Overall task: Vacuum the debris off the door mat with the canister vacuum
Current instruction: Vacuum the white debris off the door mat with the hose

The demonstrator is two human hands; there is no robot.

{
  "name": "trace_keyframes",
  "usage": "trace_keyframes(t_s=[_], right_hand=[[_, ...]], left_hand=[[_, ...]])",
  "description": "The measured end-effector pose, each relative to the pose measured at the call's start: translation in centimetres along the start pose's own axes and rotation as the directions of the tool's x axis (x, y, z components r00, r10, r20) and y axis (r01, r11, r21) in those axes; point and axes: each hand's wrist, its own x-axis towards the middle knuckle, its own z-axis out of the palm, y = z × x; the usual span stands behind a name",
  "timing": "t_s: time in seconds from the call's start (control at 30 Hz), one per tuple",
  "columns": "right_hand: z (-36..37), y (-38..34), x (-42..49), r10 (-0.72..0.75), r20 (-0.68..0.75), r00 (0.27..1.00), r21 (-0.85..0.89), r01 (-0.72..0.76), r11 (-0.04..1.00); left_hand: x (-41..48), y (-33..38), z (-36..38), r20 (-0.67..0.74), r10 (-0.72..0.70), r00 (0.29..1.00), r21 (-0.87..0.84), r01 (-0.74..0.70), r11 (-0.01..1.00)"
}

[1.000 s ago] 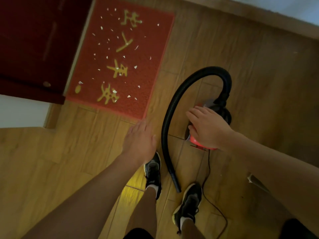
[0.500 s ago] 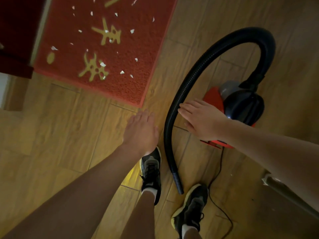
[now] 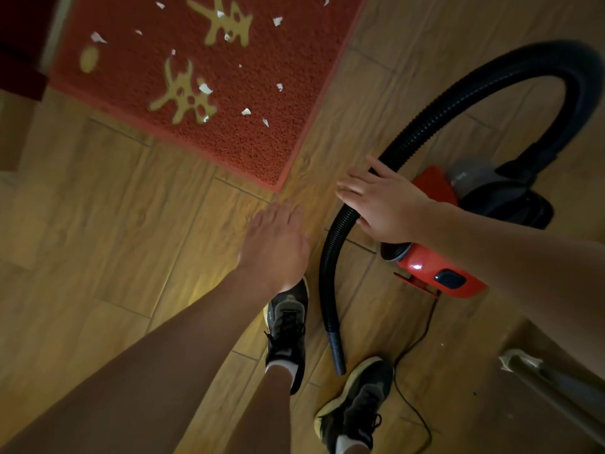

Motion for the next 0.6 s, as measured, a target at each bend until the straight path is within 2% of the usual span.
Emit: trace_keyframes(t_s=[0.27,0.4,0.6], right_hand=[[-0.1,0.7,1.7,0.104,0.204,0.973,-0.145,-0.075,0.987],[-0.3,1.2,1.5,0.135,0.187,0.973,-0.142,-0.109,0.984],[-1.1,1.5,0.8,0.148,0.128,0.981,-0.029,-0.146,0.989]], left_hand=[[0.1,-1.3,0.4,-0.005,-0.008,1.0,-0.031,0.008,0.999],[0.1,-1.6,0.6,-0.007,-0.018,1.0,-0.042,0.018,0.999],[-0.3,-0.9,0.7,0.002,-0.011,1.0,-0.058,0.011,0.998]])
